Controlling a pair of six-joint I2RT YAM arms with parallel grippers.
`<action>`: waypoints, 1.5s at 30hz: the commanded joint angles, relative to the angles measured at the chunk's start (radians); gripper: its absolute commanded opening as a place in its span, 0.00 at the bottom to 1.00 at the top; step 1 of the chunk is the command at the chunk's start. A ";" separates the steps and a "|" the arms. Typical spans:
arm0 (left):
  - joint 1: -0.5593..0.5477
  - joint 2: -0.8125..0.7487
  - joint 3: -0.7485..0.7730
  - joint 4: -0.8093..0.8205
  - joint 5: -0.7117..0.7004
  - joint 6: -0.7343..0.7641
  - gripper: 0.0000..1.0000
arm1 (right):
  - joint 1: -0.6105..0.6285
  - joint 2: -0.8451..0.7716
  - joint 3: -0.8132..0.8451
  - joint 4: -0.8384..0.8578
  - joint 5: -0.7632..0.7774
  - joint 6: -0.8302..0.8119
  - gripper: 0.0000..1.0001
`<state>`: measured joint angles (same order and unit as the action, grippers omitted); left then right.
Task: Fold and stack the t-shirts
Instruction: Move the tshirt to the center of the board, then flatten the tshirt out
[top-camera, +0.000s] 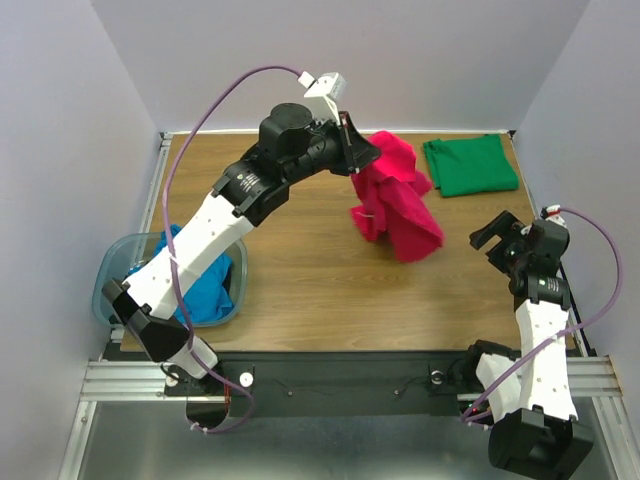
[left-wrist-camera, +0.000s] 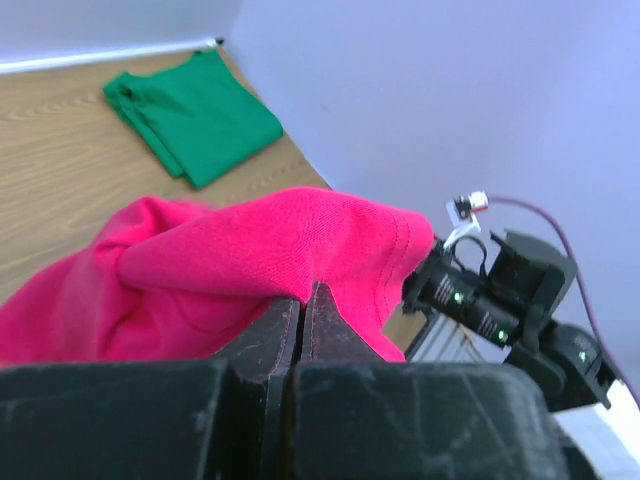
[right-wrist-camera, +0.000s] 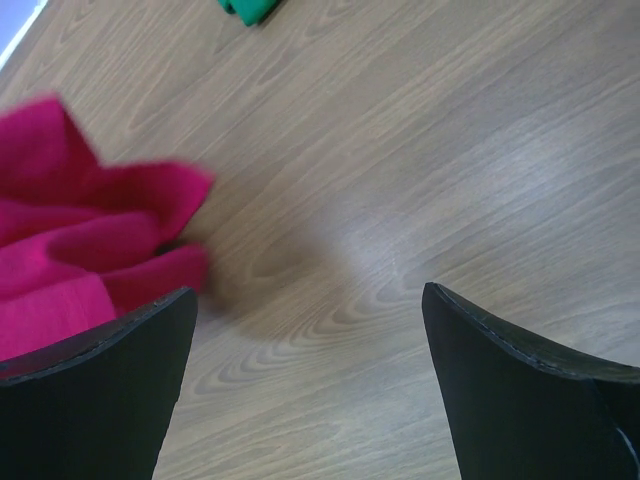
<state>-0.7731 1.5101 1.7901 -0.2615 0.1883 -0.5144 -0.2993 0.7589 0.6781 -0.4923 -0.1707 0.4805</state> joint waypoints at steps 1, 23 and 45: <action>0.014 -0.054 0.005 0.130 0.002 0.054 0.00 | 0.002 -0.010 0.051 -0.020 0.077 0.007 1.00; 0.331 -0.185 -0.761 0.004 -0.167 -0.156 0.92 | 0.187 0.062 0.051 -0.107 -0.021 -0.025 1.00; 0.032 -0.185 -1.143 0.146 -0.121 -0.431 0.80 | 1.128 0.258 -0.069 -0.115 0.346 0.346 1.00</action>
<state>-0.7193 1.2942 0.6323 -0.2184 0.0265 -0.9203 0.8265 1.0531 0.6022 -0.6060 0.0963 0.7723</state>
